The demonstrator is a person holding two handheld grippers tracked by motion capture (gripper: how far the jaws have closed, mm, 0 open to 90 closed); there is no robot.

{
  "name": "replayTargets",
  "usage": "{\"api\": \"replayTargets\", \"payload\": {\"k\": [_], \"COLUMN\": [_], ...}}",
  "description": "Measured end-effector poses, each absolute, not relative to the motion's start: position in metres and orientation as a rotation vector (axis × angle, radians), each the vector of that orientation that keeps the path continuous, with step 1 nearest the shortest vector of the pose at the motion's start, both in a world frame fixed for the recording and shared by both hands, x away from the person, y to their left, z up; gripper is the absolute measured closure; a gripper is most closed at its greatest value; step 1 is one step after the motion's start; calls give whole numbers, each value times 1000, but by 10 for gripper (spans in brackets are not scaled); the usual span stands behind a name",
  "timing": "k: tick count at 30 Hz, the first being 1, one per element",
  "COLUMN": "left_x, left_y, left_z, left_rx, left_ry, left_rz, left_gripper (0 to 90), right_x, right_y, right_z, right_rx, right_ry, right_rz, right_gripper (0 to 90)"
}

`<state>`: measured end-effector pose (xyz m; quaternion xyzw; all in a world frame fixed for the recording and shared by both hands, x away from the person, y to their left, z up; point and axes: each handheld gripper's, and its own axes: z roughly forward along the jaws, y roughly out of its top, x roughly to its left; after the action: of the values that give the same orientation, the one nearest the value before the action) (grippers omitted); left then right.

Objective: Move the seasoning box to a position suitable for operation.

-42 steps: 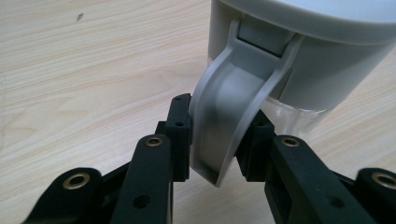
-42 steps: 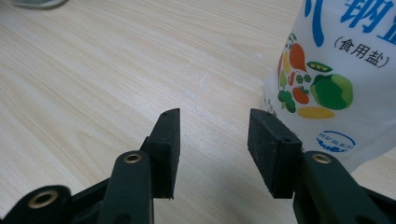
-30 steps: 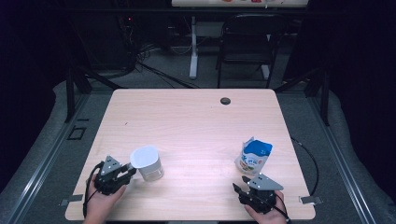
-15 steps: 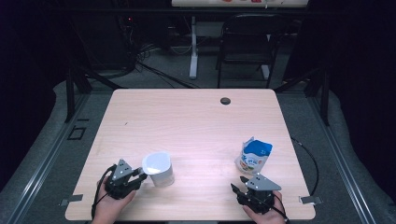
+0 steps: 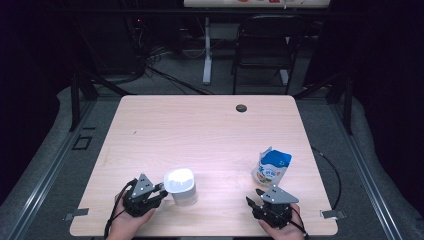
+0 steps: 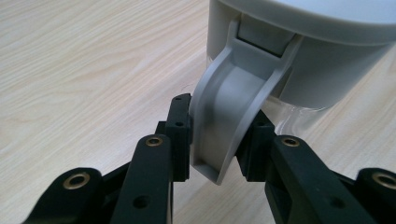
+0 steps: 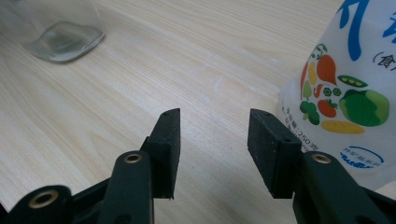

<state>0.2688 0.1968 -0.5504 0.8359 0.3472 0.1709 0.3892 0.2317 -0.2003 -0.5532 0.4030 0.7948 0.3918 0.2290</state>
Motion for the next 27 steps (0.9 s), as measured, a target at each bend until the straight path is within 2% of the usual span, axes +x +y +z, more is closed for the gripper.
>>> {"api": "replayTargets", "payload": {"k": [17, 27], "left_x": [267, 260], "left_y": [187, 205], "left_z": [-553, -543], "left_rx": [2115, 2048], "left_ry": [829, 870], "left_rz": [407, 320], "left_gripper": [695, 584], "right_x": [233, 228], "right_y": [-198, -198], "right_z": [-554, -550], "right_rx": [1121, 1105], "right_ry": [2191, 2174], "right_rz": [1079, 1107], "right_gripper": [548, 544]}}
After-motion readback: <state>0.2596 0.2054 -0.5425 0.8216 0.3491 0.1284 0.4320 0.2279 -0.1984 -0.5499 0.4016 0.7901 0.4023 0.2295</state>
